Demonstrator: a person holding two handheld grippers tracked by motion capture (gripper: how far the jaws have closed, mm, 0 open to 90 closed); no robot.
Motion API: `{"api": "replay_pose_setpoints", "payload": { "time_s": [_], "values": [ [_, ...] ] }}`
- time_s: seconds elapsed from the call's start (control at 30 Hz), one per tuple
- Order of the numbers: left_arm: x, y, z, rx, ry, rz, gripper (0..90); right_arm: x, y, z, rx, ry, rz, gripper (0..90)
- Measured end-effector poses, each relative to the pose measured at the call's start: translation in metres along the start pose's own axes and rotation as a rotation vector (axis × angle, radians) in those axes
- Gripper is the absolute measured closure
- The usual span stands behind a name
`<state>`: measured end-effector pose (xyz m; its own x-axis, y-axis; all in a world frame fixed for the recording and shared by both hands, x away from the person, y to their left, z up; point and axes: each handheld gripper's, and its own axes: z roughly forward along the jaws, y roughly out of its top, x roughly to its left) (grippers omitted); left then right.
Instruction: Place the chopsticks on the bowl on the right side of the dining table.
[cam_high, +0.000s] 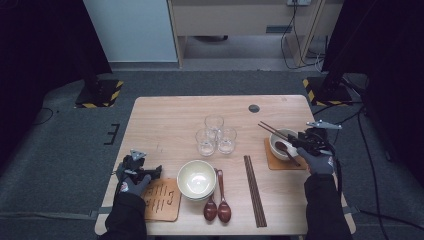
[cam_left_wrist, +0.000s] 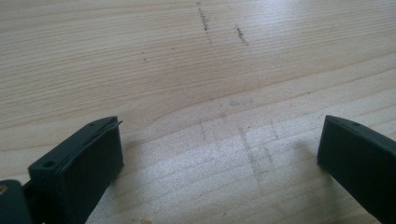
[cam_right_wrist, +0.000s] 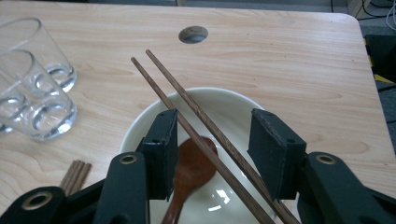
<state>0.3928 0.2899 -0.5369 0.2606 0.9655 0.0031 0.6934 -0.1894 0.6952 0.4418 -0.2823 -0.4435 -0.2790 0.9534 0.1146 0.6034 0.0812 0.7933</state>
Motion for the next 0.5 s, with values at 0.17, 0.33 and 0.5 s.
{"api": "replay_pose_setpoints", "payload": {
  "time_s": [0.17, 0.33, 0.5],
  "values": [
    [0.000, 0.000, 0.000, 0.000, 0.000, -0.001, 0.0, -0.001, 0.002, 0.006, 0.011, -0.005, 0.000, 52.3],
    [0.000, 0.000, 0.000, 0.000, 0.000, 0.000, 0.0, 0.002, 0.005, 0.011, 0.021, -0.003, -0.012, 51.6],
    [0.000, 0.000, 0.000, 0.000, 0.000, 0.000, 0.0, 0.002, 0.008, 0.017, 0.026, -0.011, -0.019, 50.8]
  ]
}}
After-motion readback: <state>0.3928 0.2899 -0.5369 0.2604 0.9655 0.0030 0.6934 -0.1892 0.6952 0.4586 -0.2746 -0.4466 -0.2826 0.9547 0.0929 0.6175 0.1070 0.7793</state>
